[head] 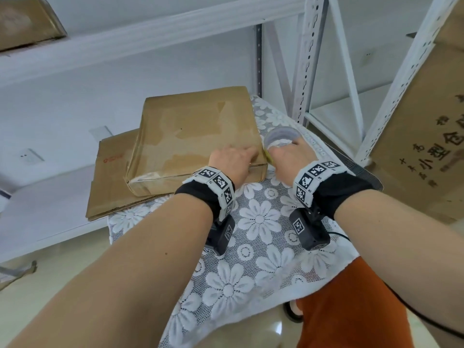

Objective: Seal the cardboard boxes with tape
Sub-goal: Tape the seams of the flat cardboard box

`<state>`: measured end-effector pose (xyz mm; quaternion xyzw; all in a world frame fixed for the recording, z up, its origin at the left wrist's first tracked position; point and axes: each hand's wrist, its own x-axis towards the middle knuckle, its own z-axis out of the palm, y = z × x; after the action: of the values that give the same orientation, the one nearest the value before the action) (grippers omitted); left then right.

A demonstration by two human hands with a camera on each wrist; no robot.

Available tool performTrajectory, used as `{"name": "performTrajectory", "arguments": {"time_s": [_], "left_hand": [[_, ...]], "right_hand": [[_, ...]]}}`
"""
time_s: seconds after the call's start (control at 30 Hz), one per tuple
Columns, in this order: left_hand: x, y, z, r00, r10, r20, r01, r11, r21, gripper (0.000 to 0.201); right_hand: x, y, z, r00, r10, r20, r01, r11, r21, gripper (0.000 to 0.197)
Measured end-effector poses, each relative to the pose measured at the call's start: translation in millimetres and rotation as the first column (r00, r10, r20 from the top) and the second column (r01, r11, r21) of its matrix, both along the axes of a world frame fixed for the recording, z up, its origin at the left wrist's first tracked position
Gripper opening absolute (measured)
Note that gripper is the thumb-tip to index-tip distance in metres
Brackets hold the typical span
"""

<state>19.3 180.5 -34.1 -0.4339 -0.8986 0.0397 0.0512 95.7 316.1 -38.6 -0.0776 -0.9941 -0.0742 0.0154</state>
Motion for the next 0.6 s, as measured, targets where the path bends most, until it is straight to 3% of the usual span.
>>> {"name": "performTrajectory", "arguments": {"time_s": [0.4, 0.47, 0.6], "left_hand": [[-1, 4, 4, 0.998, 0.036, 0.053, -0.037, 0.999, 0.010, 0.030], [-1, 5, 4, 0.998, 0.044, 0.038, -0.044, 0.999, 0.000, 0.032], [-2, 9, 3, 0.999, 0.045, 0.029, -0.045, 0.999, 0.002, 0.031]], "right_hand": [[-8, 4, 5, 0.987, -0.149, 0.055, 0.154, 0.982, -0.105, 0.024], [-6, 9, 3, 0.981, -0.141, 0.136, 0.156, 0.982, -0.104, 0.039], [-4, 14, 2, 0.981, -0.037, 0.193, 0.068, 0.986, -0.155, 0.033]]}}
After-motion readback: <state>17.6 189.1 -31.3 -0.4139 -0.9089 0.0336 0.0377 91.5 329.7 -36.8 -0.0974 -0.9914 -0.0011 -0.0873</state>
